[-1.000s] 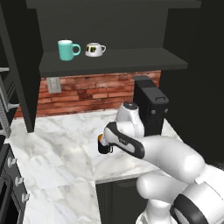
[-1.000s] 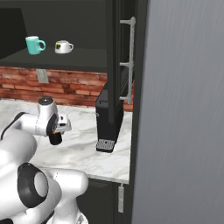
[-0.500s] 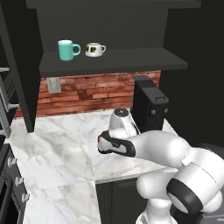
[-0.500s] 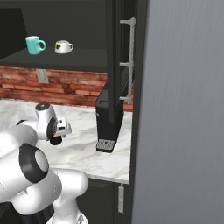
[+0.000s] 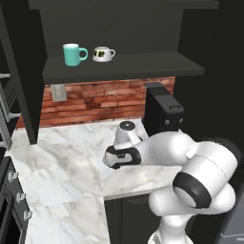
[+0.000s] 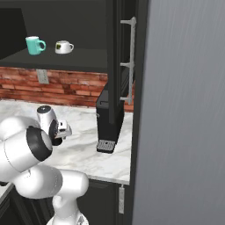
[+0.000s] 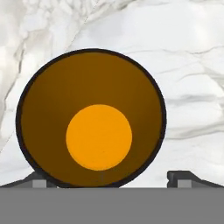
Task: Pick the mug on the counter and place it in the cabinet with the handle facing the right, like the mugs already inside.
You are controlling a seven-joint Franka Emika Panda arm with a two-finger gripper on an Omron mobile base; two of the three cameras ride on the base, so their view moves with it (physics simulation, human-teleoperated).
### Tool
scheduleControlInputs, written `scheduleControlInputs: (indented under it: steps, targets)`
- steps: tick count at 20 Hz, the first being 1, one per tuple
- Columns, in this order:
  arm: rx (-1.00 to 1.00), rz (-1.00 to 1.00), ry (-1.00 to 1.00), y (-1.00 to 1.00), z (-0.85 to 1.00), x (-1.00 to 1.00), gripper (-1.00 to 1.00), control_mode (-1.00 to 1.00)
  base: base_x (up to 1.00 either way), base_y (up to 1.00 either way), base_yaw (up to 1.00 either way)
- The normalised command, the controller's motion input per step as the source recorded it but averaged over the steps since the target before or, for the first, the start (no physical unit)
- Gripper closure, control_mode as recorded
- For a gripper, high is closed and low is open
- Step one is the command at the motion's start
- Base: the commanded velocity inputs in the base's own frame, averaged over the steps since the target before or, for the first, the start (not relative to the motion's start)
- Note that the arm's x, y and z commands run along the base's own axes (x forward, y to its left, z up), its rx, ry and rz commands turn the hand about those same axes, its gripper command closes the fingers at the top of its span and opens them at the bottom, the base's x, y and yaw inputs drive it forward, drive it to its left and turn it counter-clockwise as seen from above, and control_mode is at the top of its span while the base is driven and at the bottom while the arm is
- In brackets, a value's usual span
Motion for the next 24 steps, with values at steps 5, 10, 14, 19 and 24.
scheduleControlInputs:
  steps: [5, 10, 14, 19, 24]
  targets:
    - [0.0, -0.07, 0.0, 0.02, -0.27, 0.0, 1.0, -1.0, 0.0, 0.0, 0.0]
    - [0.0, -0.03, -0.03, 0.04, -0.11, 0.04, 1.0, -1.0, 0.0, 0.0, 0.0]
    - [0.0, 0.0, -0.04, 0.0, -0.01, 0.04, 1.0, -1.0, 0.0, 0.0, 0.0]
    - [0.0, 0.0, 0.0, 0.0, 0.01, 0.02, 1.0, -1.0, 0.0, 0.0, 0.0]
    - [0.07, 0.03, 0.01, -0.12, 0.49, -0.05, 1.0, -1.0, 0.0, 0.0, 0.0]
